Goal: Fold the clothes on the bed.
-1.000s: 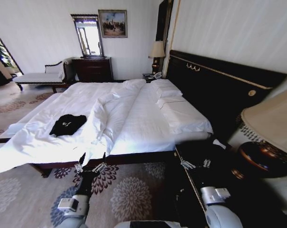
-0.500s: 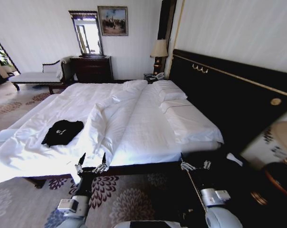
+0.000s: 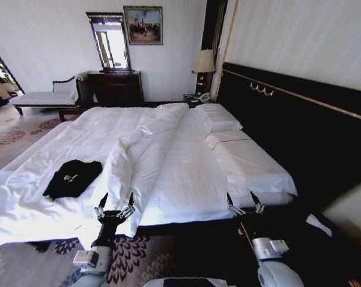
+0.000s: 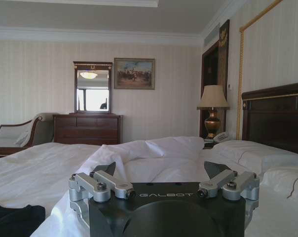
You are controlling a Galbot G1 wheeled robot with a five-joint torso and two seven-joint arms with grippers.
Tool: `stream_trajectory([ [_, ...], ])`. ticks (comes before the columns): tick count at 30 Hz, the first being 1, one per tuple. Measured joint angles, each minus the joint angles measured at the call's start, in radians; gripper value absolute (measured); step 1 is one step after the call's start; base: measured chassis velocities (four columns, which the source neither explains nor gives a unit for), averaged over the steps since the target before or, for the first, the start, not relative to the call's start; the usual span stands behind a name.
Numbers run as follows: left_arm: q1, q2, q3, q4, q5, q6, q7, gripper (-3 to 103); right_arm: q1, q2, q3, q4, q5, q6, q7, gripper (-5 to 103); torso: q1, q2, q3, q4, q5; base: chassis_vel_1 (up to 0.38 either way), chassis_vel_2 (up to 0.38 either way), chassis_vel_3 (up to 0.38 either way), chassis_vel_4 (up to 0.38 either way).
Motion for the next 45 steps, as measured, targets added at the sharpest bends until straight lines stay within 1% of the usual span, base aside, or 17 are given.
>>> stream_trajectory([
  [9, 0.008, 0.008, -0.004, -0.012, 0.0, 0.0, 0.0, 100, -0.01, 0.034, 0.0, -0.007, -0.005, 0.022, -0.001, 100, 0.0, 0.0, 0.0, 0.0, 0.0002, -0.08, 0.088, 0.082, -0.084],
  [20, 0.011, 0.008, -0.003, -0.012, 0.003, -0.004, 0.0, 100, -0.011, 0.04, 0.004, -0.01, -0.009, 0.027, -0.002, 100, -0.001, 0.0, 0.0, 0.0, 0.0002, -0.045, 0.049, 0.045, -0.046],
  [29, 0.017, 0.003, 0.0, -0.013, 0.011, -0.013, -0.001, 100, -0.003, 0.042, -0.003, -0.018, -0.005, 0.066, -0.007, 100, 0.001, 0.0, 0.0, 0.0002, 0.0001, -0.123, 0.117, 0.126, -0.127],
  [36, 0.019, -0.001, 0.008, -0.016, 0.012, -0.015, -0.003, 100, -0.006, 0.047, 0.002, -0.02, -0.013, 0.075, -0.009, 100, 0.0, 0.0, 0.0, 0.0, 0.0001, -0.011, 0.015, 0.01, -0.014],
  [45, 0.019, -0.001, 0.001, -0.022, 0.002, -0.015, -0.005, 100, -0.005, 0.058, 0.002, -0.024, -0.03, 0.085, -0.044, 100, 0.0, 0.0, 0.0, 0.0001, 0.0002, 0.0, 0.0, 0.0, 0.0],
])
